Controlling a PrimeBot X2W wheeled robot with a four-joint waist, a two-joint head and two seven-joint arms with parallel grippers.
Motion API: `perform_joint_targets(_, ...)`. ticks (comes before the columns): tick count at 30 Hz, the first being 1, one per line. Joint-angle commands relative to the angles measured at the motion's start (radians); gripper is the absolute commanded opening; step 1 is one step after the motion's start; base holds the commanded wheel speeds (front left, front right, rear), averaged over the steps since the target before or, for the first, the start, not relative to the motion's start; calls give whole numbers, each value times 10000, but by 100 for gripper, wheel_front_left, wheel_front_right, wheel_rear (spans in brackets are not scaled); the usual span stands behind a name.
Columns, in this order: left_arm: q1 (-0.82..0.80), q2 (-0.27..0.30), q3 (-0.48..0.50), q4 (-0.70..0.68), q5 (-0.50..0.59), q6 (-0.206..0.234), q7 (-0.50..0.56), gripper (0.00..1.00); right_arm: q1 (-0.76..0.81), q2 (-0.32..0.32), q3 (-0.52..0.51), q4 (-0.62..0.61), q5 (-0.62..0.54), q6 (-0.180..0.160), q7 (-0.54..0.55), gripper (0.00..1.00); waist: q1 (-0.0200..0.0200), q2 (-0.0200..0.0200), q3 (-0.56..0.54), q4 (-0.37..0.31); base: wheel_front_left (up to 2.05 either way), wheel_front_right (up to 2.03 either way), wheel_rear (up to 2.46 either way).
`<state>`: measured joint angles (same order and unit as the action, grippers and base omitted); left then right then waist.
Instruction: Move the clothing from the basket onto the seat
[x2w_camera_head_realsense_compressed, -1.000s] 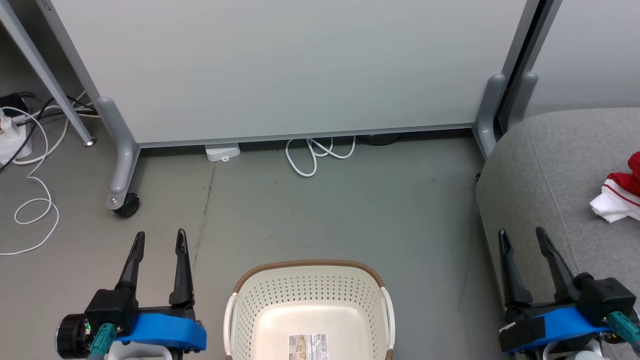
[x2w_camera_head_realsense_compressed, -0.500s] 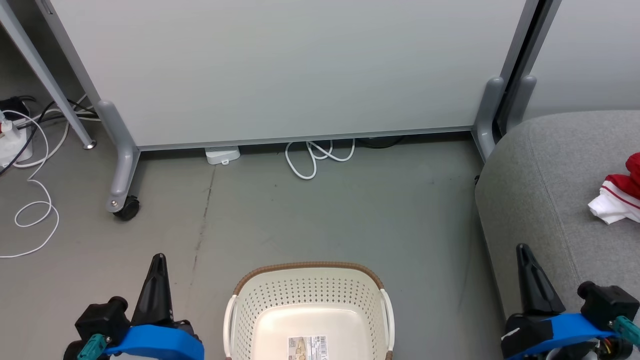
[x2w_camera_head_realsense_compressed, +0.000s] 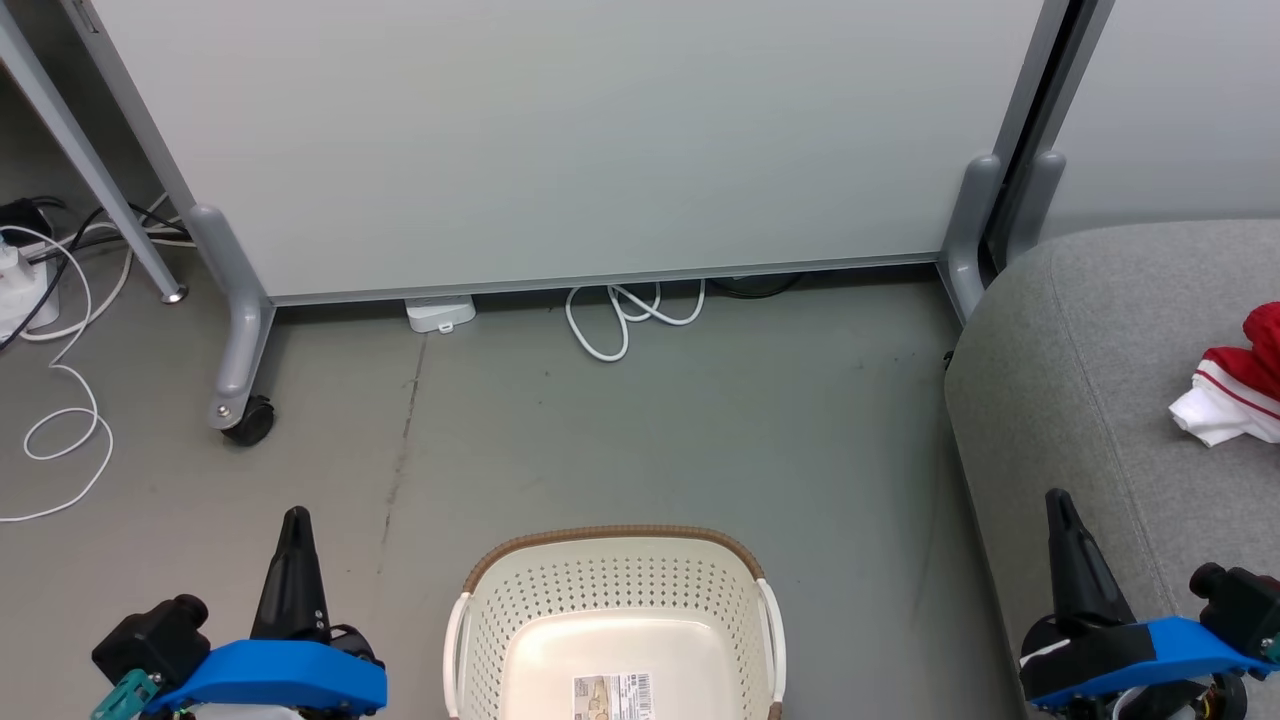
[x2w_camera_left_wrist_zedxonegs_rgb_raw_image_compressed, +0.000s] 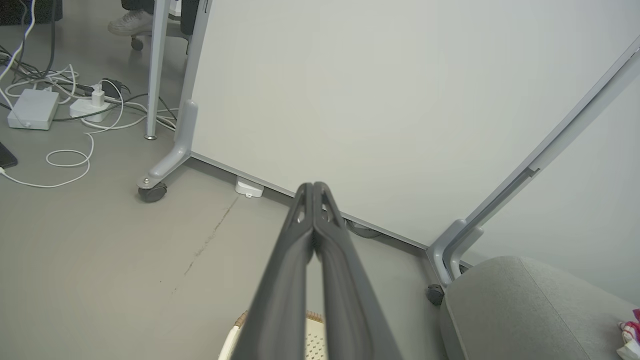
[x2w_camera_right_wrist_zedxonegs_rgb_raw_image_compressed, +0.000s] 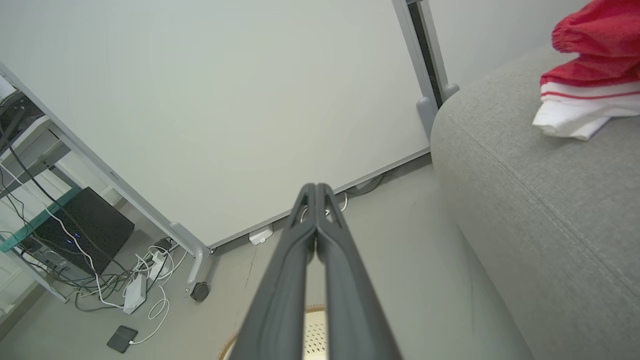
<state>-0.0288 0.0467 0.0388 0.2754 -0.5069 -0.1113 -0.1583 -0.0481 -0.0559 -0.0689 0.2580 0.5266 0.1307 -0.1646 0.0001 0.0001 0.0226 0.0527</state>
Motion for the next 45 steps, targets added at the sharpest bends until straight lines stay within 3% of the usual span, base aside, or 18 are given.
perform_joint_targets(1,-341,32,74,-195,-399,-3,77,0,-251,-7,-39,-161,406,0,96,0,-1,-1,-3,-7,0,0,0)
perform_joint_targets(45,-645,44,454,-460,-6198,73,1519,0,-577,30,-275,-112,6096,1,1566,0,-1,-1,-102,-230,0,0,0)
